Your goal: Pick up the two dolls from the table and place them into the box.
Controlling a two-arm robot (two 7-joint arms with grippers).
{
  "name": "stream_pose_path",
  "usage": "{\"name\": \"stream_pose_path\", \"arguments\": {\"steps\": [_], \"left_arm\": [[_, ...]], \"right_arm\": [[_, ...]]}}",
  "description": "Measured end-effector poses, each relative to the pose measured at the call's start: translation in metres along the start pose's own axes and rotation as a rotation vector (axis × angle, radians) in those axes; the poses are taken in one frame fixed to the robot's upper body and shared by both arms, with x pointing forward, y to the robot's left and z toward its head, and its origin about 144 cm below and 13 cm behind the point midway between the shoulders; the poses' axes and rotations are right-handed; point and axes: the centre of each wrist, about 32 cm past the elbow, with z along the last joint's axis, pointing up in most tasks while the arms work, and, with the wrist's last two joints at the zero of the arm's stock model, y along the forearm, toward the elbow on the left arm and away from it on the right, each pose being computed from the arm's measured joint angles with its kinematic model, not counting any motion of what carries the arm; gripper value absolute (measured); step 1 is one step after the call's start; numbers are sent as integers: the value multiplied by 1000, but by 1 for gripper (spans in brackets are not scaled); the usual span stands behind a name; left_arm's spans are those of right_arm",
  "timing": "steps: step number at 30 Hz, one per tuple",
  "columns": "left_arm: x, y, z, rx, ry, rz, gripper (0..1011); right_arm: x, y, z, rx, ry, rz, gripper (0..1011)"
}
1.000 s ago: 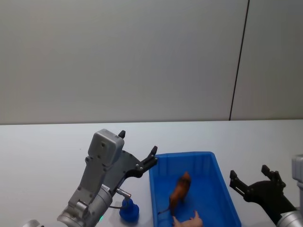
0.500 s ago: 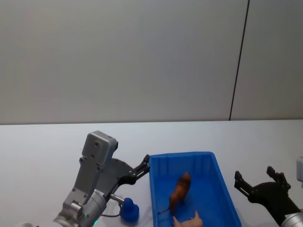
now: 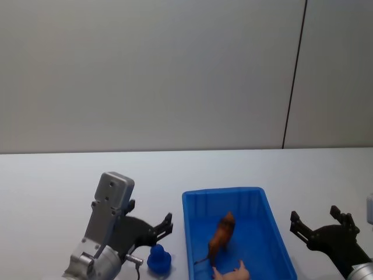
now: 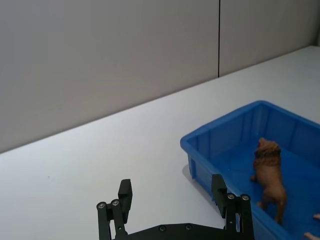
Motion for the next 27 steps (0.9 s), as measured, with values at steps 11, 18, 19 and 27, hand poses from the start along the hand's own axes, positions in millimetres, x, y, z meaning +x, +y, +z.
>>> {"name": "stream_pose_path", "arguments": {"steps": [11,18,19,27], "left_arm": [[6,-2,-8,110,17,-10,1001],[8,-3,-12,160,20,-25,1001],[8,-4,-12,168,21,-29,1001],[9,-6,-16,202,22,-45,1001]], "right_arm": [[0,0,0,0,-1,-3,1001],[0,0,0,-1,0,-3,1001],[0,0,0,-1,0,-3,1001],[0,-1,0,-1,-1,-3,1001]]}}
